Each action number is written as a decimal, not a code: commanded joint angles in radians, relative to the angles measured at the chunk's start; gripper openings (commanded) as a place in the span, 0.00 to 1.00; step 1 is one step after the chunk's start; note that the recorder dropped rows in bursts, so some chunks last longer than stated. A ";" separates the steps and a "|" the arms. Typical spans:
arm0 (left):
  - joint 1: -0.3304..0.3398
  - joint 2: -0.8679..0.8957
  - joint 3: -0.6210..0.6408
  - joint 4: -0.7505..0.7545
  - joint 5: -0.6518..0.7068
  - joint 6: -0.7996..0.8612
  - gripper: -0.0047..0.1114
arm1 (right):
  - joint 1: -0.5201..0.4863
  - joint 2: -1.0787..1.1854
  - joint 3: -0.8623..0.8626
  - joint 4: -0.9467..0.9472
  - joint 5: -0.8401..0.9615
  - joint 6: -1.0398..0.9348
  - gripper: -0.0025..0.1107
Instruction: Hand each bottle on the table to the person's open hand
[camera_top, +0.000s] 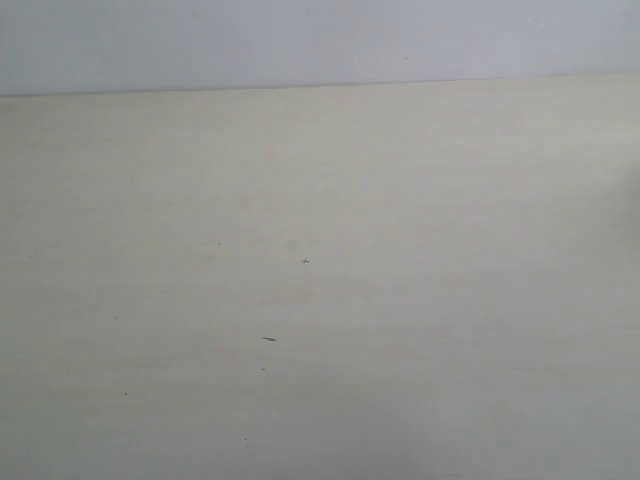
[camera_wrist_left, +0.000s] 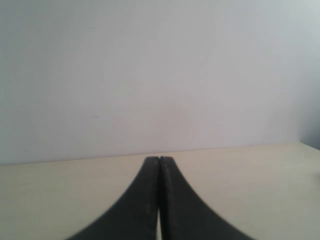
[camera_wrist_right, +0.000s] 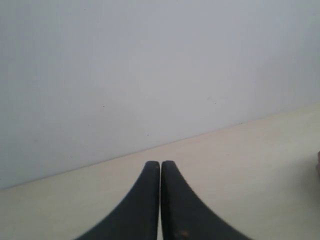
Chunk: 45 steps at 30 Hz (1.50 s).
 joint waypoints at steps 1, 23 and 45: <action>0.002 -0.007 0.003 -0.001 -0.004 -0.003 0.04 | -0.004 -0.007 0.004 0.000 0.003 0.002 0.03; 0.002 -0.007 0.038 -1.170 0.189 1.209 0.04 | -0.004 -0.007 0.004 0.000 0.006 0.002 0.03; 0.143 -0.007 0.038 -1.723 0.106 1.646 0.04 | -0.004 -0.007 0.004 0.003 0.006 0.002 0.03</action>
